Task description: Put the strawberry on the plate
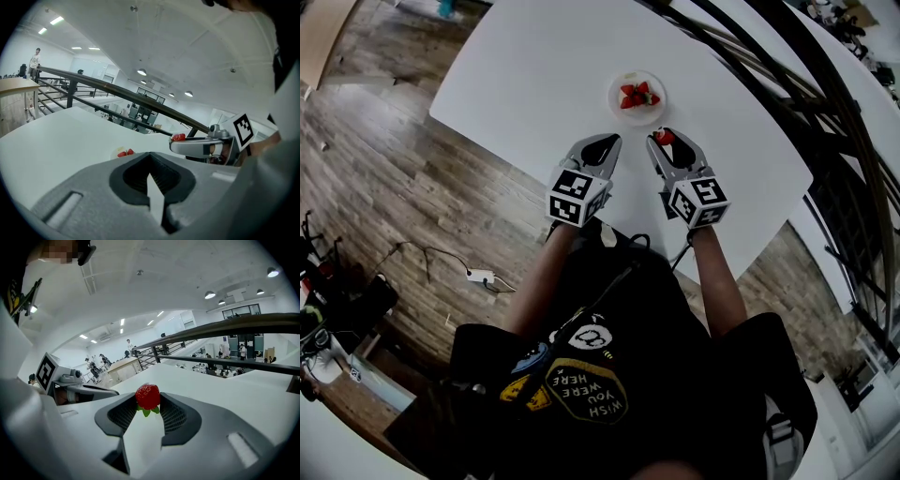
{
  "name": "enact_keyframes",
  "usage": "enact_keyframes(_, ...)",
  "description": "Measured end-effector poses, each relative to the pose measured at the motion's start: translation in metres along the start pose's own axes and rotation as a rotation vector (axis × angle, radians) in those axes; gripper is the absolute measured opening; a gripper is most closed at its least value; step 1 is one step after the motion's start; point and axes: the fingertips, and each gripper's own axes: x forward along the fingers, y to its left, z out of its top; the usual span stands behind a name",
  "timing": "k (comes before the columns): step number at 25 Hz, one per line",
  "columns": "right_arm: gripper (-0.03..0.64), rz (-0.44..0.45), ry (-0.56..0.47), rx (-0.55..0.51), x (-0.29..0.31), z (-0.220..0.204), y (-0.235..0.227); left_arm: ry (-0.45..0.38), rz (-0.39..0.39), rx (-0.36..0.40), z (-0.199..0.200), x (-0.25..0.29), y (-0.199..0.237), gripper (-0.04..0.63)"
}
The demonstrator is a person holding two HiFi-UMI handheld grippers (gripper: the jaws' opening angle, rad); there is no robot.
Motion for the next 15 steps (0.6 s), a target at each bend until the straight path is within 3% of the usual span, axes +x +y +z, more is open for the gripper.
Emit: enact_keyframes(15,0.160,-0.045,0.046,0.040,0.033,-0.026,-0.032,0.055,-0.005,-0.008,-0.016,0.024,0.028,0.002)
